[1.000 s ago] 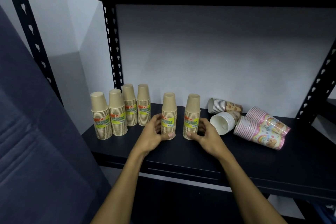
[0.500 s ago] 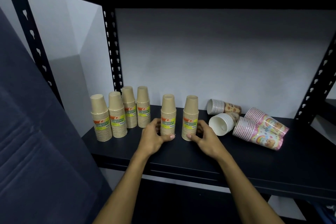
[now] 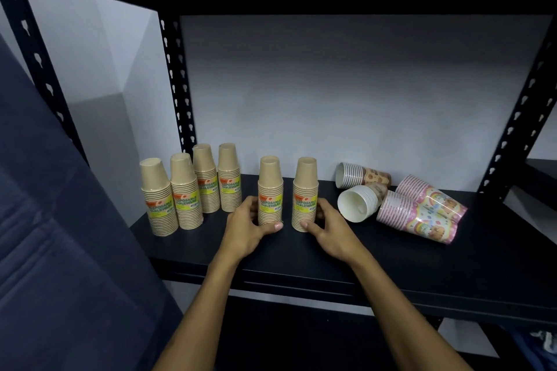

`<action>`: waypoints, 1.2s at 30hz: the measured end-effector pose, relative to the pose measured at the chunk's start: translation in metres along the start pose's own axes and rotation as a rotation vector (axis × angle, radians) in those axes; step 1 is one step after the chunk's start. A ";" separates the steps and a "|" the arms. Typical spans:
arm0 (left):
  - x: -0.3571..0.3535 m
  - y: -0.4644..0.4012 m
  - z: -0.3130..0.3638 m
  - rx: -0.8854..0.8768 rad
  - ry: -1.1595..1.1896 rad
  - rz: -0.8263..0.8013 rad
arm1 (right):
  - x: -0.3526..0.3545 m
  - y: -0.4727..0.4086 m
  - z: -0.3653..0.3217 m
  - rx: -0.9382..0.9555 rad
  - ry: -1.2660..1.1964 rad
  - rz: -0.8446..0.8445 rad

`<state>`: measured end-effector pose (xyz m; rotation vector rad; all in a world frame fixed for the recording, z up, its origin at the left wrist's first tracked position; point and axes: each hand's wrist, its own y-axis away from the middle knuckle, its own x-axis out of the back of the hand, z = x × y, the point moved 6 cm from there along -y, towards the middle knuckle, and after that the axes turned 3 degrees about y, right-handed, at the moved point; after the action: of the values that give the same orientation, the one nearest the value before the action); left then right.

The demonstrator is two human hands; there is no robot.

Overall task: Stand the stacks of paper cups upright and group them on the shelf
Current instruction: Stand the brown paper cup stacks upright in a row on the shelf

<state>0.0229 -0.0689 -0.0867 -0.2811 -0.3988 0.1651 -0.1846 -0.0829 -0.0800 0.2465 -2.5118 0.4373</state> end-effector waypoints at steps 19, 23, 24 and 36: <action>-0.001 0.009 0.010 0.040 -0.105 -0.001 | -0.004 -0.007 0.009 0.030 -0.043 0.004; 0.002 0.009 0.011 0.062 -0.049 0.001 | -0.001 -0.009 0.011 0.017 -0.104 0.022; 0.003 0.010 0.013 0.065 0.004 0.016 | 0.001 -0.009 0.011 0.012 -0.151 0.032; 0.042 -0.013 0.137 -0.279 -0.370 0.054 | 0.072 -0.034 -0.086 0.227 0.043 0.044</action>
<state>0.0075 -0.0395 0.0529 -0.5400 -0.7837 0.2157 -0.1910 -0.0896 0.0366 0.2660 -2.4292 0.7395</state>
